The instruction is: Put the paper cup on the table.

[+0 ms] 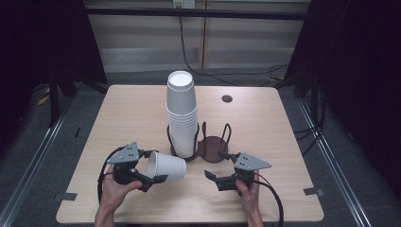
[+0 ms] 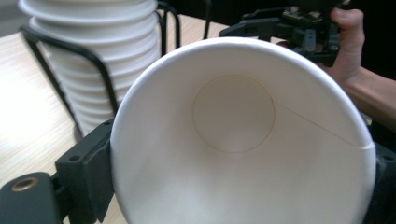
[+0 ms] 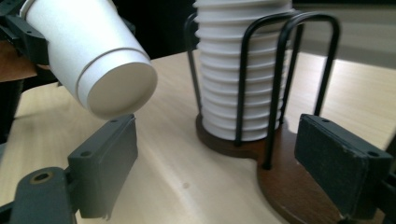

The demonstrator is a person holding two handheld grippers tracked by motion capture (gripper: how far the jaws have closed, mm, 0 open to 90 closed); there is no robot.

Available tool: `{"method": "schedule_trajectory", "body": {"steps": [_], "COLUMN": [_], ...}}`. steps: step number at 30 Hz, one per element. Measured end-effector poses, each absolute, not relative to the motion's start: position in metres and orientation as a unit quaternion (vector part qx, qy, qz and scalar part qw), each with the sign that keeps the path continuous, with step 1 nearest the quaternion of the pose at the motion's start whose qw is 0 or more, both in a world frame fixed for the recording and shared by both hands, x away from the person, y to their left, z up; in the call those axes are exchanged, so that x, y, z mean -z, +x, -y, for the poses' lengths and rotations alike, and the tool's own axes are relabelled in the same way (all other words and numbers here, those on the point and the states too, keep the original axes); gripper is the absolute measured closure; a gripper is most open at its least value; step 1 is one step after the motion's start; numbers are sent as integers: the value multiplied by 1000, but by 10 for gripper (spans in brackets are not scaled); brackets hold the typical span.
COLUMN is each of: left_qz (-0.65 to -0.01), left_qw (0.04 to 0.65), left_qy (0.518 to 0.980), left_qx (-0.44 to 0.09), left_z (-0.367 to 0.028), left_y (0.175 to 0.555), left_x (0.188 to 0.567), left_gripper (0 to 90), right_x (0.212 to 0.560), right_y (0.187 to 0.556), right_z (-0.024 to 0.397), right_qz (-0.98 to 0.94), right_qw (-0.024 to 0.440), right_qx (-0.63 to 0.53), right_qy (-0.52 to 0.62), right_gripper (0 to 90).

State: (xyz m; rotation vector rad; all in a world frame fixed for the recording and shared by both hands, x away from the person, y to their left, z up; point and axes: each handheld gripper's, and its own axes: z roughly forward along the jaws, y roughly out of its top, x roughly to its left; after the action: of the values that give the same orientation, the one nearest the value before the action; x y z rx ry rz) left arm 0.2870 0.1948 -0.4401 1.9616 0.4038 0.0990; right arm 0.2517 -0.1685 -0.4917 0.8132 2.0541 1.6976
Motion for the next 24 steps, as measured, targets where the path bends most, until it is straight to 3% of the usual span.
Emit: {"method": "schedule_trajectory", "body": {"steps": [14, 24], "left_qz": [-205, -230], "left_qw": [484, 466], "left_qy": [849, 851], "left_qx": [-58, -68], "left_z": [-212, -226], "left_y": [298, 312], "left_x": [428, 423], "left_gripper": [88, 88], "right_x": [508, 510], "right_y": [248, 241], "right_z": [172, 174], "right_qz": [-682, -653], "right_qw": [238, 268], "right_qx": [-614, -630], "right_qy": [320, 324], "right_gripper": [156, 128]}}
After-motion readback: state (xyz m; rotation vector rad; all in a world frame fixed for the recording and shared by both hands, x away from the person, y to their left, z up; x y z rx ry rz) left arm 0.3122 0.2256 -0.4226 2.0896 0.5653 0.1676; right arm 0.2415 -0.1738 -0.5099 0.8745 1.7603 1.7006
